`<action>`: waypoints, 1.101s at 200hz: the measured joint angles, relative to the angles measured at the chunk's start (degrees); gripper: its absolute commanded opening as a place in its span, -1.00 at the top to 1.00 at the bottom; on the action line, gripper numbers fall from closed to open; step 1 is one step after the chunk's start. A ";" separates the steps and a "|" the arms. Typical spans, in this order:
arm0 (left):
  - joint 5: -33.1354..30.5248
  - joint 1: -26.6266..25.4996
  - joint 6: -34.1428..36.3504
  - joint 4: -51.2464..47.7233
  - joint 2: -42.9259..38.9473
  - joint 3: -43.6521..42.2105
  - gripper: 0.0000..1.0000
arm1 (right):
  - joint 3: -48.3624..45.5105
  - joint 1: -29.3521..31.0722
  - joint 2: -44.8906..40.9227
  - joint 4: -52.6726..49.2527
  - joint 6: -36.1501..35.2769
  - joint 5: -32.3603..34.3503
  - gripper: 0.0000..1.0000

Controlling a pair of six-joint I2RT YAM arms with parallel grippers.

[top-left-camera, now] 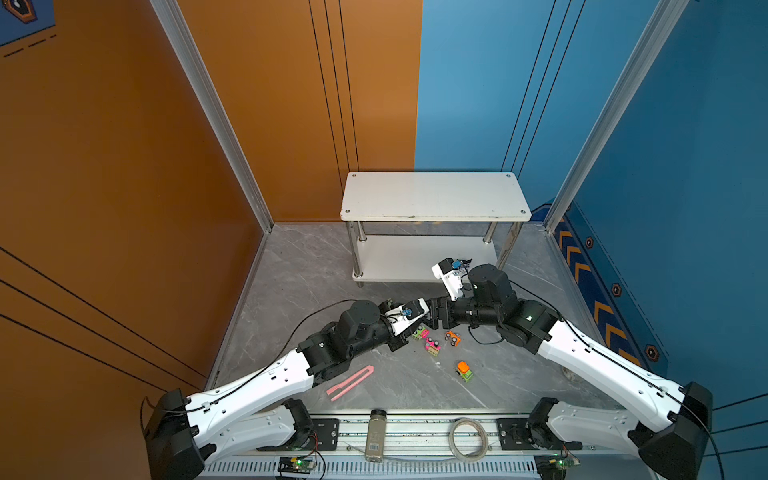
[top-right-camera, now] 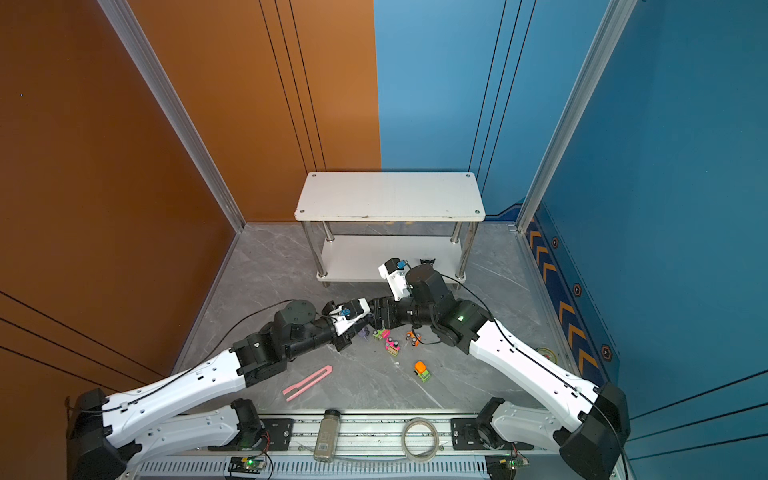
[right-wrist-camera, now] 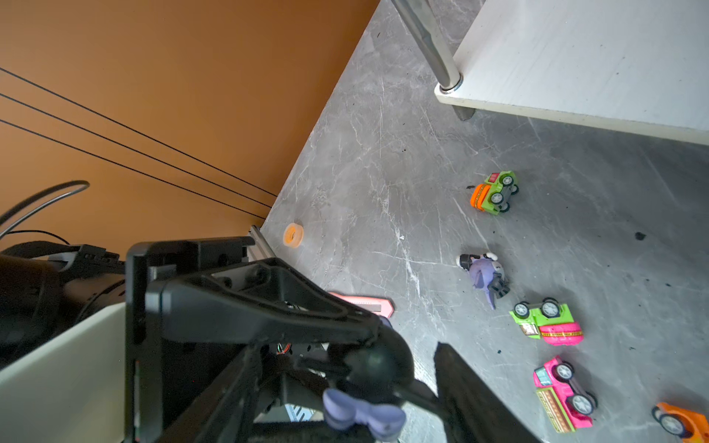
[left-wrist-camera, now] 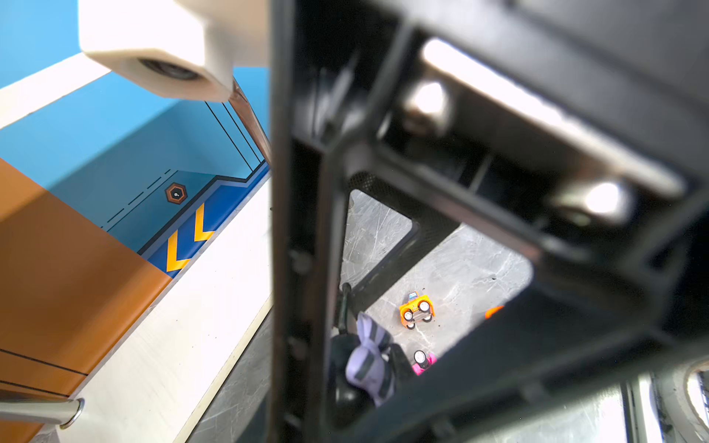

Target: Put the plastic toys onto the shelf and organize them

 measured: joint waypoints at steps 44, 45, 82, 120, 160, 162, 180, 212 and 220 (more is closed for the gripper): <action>-2.14 -1.73 2.93 -0.31 0.00 -0.04 1.00 | 0.15 0.26 2.21 -0.61 0.02 -1.99 -0.23; -2.32 -1.84 3.10 -0.44 0.00 -0.07 1.00 | 0.17 0.26 2.27 -0.63 0.00 -1.97 -0.23; -5.29 -3.32 6.14 -1.77 -0.02 -0.87 1.00 | 0.31 0.24 4.22 -2.27 -0.22 -3.78 0.13; -6.49 -3.82 7.32 -1.99 -0.13 -0.96 1.00 | 0.31 0.20 4.48 -2.45 -1.07 -4.33 0.56; -7.32 -4.13 7.50 -1.73 -0.13 -1.03 0.41 | 0.31 0.17 4.48 -2.29 -1.18 -4.50 0.98; -7.39 -4.13 7.50 -1.73 -0.13 -1.03 0.40 | 0.31 0.17 4.48 -2.25 -1.25 -4.50 1.00; -7.74 -4.13 7.50 -1.16 -0.13 -1.16 0.01 | 0.31 0.11 4.48 -1.90 -1.40 -4.31 1.00; -8.04 -4.87 7.30 3.63 -0.13 -2.23 -0.95 | 1.16 0.09 5.92 -1.68 -1.09 -2.27 1.00; -8.15 -4.87 6.84 4.83 -0.22 -2.64 -0.95 | 1.97 0.09 6.62 -2.03 -1.31 -1.14 1.00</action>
